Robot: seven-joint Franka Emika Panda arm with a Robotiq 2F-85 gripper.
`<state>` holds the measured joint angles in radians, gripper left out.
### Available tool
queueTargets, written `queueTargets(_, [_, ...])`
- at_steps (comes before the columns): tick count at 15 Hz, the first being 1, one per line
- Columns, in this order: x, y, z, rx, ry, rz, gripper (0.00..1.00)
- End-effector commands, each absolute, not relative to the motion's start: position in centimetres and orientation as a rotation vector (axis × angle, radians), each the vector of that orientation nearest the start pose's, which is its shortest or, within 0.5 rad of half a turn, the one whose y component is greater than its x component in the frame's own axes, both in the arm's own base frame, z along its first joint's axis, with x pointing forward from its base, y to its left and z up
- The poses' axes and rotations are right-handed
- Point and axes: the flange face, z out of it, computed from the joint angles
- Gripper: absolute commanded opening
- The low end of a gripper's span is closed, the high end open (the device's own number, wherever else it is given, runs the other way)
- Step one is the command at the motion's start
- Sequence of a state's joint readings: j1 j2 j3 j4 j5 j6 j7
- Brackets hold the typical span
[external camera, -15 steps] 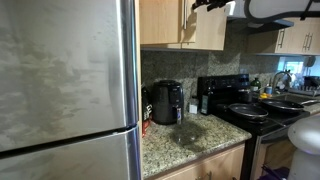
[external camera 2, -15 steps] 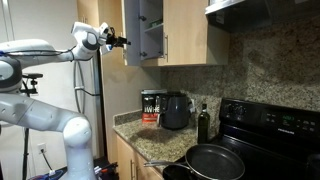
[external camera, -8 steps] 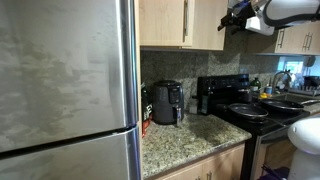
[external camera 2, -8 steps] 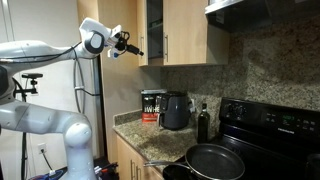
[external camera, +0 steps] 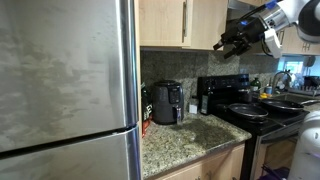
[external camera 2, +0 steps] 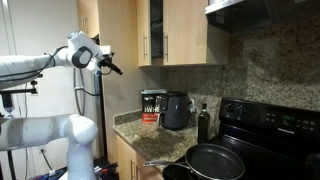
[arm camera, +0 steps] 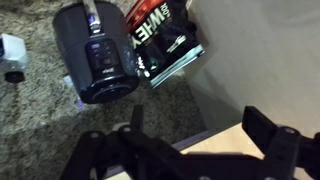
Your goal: Close the top left cupboard door
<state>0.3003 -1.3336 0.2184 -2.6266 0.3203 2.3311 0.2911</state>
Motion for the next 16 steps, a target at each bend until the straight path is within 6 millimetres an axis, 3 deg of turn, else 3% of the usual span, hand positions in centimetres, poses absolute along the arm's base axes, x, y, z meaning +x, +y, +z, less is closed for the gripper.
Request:
queueTargets(1, [13.4, 18.8, 68.4, -2.361, -0.324, -1.156, 1.0])
queueTargets(3, [13.7, 20.8, 69.6, -2.319, -0.381, -1.21, 1.0])
queueTargets(7, [17.1, 22.8, 72.7, -2.24, -0.301, -1.353, 1.0])
queueTargets(8, [14.5, 21.4, 71.1, -2.253, -0.325, -1.332, 1.0])
queueTargets(11, [15.4, 21.8, 71.3, -2.259, -0.317, -1.325, 1.0])
queueTargets(13, [17.4, 21.6, 71.4, -2.301, -0.267, -1.435, 1.0])
queueTargets(16, [22.7, 19.8, 74.5, -2.243, -0.054, -1.577, 1.0])
